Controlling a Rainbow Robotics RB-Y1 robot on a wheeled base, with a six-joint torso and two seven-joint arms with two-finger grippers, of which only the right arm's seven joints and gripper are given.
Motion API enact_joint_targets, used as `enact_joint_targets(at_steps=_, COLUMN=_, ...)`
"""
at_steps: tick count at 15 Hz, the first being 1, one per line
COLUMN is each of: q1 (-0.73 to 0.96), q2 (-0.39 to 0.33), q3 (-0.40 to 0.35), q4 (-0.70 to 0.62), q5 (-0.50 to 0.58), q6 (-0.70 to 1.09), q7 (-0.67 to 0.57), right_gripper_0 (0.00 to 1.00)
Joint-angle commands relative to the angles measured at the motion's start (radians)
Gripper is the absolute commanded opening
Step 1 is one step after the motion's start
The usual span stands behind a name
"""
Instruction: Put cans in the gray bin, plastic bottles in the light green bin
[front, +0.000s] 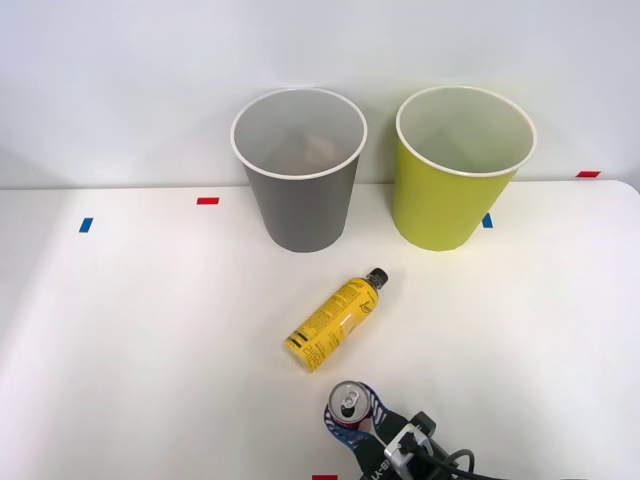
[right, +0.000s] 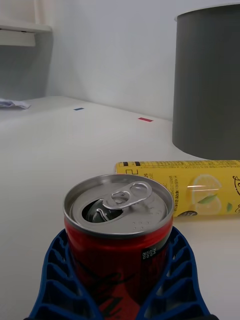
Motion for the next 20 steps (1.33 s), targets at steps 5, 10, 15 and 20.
enact_joint_targets(at_steps=5, q1=0.06, q2=-0.081, q3=-0.032, q4=-0.177, q5=-0.056, q6=-0.011, q7=-0.045, right_gripper_0=0.0)
enact_joint_targets(at_steps=10, q1=0.094, q2=-0.129, q3=-0.064, q4=-0.319, q5=-0.092, q6=-0.008, q7=-0.087, right_gripper_0=0.0)
enact_joint_targets(at_steps=15, q1=0.071, q2=-0.066, q3=-0.138, q4=-0.515, q5=-0.116, q6=0.248, q7=-0.125, right_gripper_0=0.0)
enact_joint_targets(at_steps=20, q1=-0.089, q2=0.054, q3=-0.182, q4=-0.524, q5=-0.151, q6=0.394, q7=-0.16, right_gripper_0=0.0)
